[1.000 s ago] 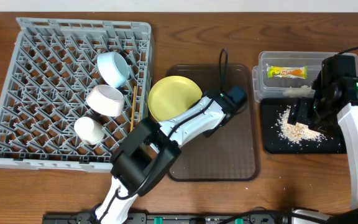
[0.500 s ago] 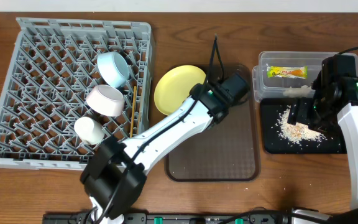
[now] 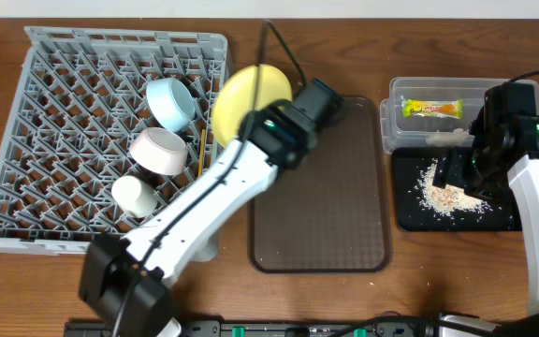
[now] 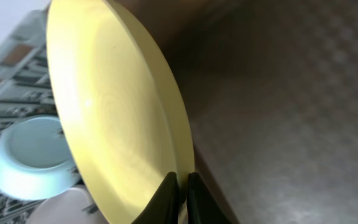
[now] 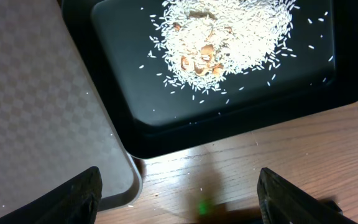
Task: Sort waste into correct bins and load items into the dishwasher
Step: 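Lift the yellow plate left and stand it upright in the rack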
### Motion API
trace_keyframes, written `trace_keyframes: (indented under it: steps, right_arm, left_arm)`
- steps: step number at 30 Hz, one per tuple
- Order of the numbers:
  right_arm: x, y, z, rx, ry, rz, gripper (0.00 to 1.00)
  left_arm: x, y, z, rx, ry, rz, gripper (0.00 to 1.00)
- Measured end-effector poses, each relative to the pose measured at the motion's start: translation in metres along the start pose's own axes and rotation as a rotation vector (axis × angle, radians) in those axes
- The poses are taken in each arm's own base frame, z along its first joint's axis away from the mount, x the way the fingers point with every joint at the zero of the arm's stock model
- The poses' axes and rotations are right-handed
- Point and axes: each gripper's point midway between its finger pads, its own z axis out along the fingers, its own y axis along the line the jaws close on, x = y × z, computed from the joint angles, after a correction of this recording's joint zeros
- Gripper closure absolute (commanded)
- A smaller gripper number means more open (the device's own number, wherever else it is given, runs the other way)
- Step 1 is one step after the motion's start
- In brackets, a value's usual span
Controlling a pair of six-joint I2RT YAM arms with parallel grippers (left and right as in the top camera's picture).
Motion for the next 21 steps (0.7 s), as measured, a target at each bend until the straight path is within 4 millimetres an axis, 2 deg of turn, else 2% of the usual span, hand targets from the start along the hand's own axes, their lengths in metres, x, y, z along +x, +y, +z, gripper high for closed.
trace_keyframes:
  steps: [3, 7, 16, 21]
  right_arm:
    - [0.0, 0.0, 0.0, 0.0, 0.0, 0.0, 0.22]
    - [0.0, 0.0, 0.0, 0.0, 0.0, 0.0, 0.22]
    - [0.0, 0.0, 0.0, 0.0, 0.001, 0.0, 0.22]
    - [0.001, 0.0, 0.0, 0.001, 0.003, 0.0, 0.22]
  left_arm:
    - [-0.003, 0.022, -0.005, -0.01, -0.025, -0.056, 0.92]
    - [-0.006, 0.038, -0.01, 0.023, -0.055, -0.122, 0.92]
    - [-0.004, 0.05, -0.005, 0.069, -0.054, -0.229, 0.92]
    - [-0.007, 0.049, -0.003, 0.137, -0.063, -0.285, 0.92]
